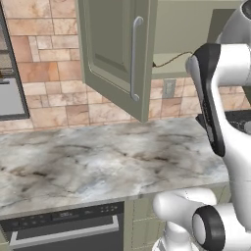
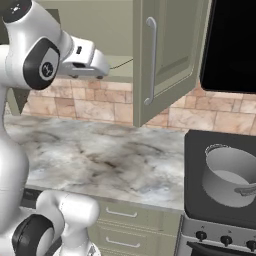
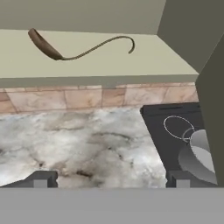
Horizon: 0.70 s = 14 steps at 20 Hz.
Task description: Open the cabinet and move the ladle to the pot. Then close the cabinet.
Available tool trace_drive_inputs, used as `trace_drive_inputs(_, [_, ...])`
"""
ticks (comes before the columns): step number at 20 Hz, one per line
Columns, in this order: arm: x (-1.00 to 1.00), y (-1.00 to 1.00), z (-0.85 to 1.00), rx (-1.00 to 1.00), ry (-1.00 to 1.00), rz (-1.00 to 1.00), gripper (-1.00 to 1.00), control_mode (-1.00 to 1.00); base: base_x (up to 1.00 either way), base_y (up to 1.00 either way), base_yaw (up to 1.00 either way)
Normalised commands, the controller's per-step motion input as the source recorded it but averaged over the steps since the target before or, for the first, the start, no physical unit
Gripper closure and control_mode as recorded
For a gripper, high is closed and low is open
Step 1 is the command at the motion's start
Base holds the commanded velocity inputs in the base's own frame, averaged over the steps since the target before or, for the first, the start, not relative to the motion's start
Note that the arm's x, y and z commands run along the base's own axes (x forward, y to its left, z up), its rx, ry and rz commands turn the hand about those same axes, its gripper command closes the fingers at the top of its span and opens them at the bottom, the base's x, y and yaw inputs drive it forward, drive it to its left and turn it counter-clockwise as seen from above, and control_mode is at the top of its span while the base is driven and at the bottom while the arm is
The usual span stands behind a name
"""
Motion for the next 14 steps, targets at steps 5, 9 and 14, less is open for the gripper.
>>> trace_drive_inputs(5, [0.63,-0.21,0.0,0.0,0.0,0.04,-1.0,-1.0,0.0,0.0,0.0])
trace_drive_inputs(9, [0.46,-0.34,0.0,0.0,-0.03,0.03,-1.0,-1.0,0.0,0.0,0.0])
trace_drive_inputs(14, [0.48,-0.33,0.0,0.0,-0.06,0.01,-1.0,-1.0,0.0,0.0,0.0])
